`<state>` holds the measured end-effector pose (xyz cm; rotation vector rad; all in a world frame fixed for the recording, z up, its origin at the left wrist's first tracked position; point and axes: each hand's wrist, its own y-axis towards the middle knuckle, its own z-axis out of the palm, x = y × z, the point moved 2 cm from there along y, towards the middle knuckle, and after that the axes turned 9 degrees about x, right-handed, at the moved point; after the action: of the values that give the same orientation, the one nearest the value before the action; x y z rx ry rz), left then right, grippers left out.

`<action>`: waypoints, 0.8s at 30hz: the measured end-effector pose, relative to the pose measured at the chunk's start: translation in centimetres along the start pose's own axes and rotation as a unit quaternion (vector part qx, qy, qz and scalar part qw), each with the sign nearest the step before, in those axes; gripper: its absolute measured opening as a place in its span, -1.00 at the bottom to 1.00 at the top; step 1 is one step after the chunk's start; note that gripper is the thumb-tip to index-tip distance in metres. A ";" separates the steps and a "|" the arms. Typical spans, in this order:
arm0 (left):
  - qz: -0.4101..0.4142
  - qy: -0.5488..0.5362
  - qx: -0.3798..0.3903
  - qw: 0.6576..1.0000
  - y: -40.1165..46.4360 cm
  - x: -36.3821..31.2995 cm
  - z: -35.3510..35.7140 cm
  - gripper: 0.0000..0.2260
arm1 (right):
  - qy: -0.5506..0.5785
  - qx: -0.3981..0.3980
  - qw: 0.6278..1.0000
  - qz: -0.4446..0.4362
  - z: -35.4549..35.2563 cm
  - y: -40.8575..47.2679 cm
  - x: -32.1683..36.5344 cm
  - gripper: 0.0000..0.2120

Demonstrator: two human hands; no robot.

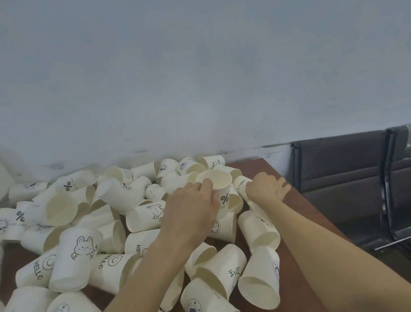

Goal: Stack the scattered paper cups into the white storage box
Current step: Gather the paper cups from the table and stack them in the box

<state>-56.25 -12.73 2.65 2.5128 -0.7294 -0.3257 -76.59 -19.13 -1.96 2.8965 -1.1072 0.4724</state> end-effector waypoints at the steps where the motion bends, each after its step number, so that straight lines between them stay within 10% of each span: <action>1: 0.001 0.002 0.001 1.000 0.0 0.0 0.1 -0.83 | 0.008 0.000 1.000 0.013 0.1 0.1 0.2 -0.77; 15: 0.017 0.037 -0.002 0.999 -0.2 0.0 -0.1 -0.79 | 0.092 -0.141 0.986 -0.001 0.2 0.5 0.8 -0.85; 24: -0.003 0.005 0.041 0.999 -0.9 -0.2 -1.1 -0.83 | 0.090 -0.237 0.930 -0.265 -2.1 -1.7 0.7 -0.81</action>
<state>-55.62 -11.58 3.08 2.5915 -0.7454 -0.2898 -75.53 -18.07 0.41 2.4995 -0.3166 0.3694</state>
